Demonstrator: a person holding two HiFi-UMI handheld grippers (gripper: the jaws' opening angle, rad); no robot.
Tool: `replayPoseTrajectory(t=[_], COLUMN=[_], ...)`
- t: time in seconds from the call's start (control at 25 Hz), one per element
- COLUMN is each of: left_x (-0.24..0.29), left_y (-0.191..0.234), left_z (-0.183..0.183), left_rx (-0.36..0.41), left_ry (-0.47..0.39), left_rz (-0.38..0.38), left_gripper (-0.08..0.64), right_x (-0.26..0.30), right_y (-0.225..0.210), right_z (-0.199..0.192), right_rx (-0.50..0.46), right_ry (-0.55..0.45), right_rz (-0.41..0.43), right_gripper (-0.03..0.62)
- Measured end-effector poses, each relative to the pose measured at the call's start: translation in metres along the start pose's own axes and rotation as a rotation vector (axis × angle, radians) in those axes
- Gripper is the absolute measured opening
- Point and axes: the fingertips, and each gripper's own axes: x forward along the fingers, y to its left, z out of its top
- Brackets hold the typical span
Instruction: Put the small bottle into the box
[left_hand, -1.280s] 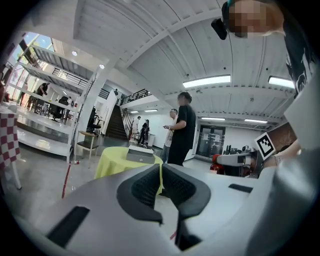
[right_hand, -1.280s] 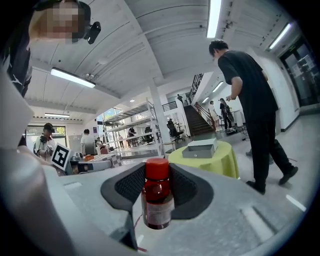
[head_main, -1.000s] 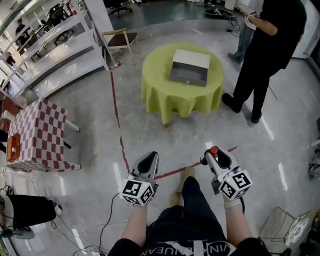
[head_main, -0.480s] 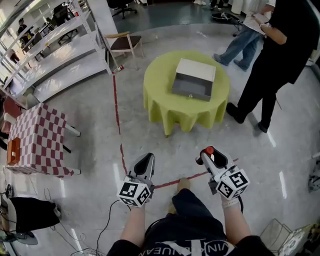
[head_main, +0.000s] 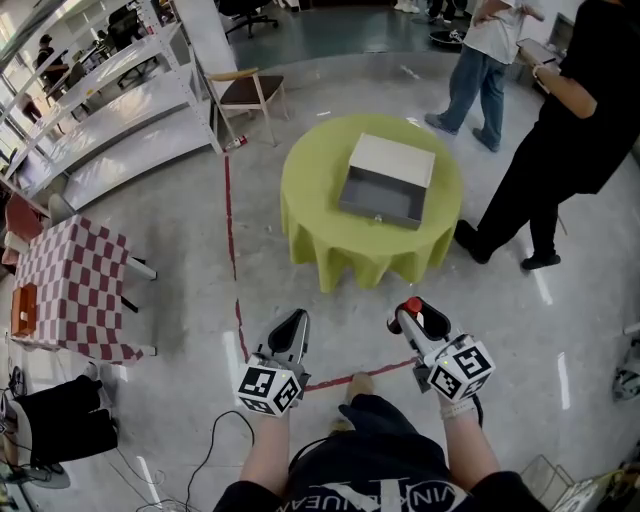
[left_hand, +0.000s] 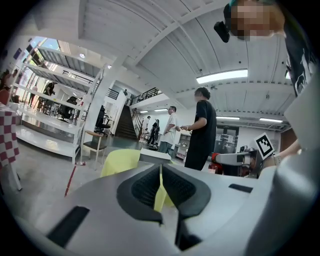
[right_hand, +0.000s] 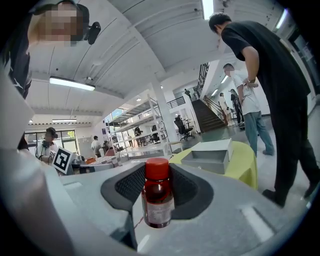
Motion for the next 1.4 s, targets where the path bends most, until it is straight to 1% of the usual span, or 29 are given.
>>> replayPoseTrajectory(t=[0.36, 0.84, 1.04, 1.2, 1.4], left_x=[0.038, 0.053, 0.064, 0.088, 0.119], left_y=[-0.002, 0.008, 0.017, 0.028, 0.040], left_z=[0.001, 0.004, 0.000, 0.001, 0.014], left_rx=[0.001, -0.003, -0.004, -0.012, -0.007], left_ry=[0.018, 0.015, 0.033, 0.040, 0.036], left_rz=[0.009, 0.027, 0.019, 0.009, -0.021], left_gripper=[0.021, 0.021, 0.021, 0.021, 0.021], right_x=[0.019, 0.047, 0.067, 0.087, 0.108], right_y=[-0.036, -0.046, -0.049, -0.061, -0.079], right_z=[0.004, 0.008, 0.008, 0.013, 0.018], right_rx=[0.019, 0.018, 0.021, 0.012, 0.020], right_ry=[0.023, 0.041, 0.051, 0.058, 0.064], right_rz=[0.022, 0.065, 0.087, 0.097, 0.074], right_gripper=[0.147, 0.147, 0.147, 0.147, 0.147])
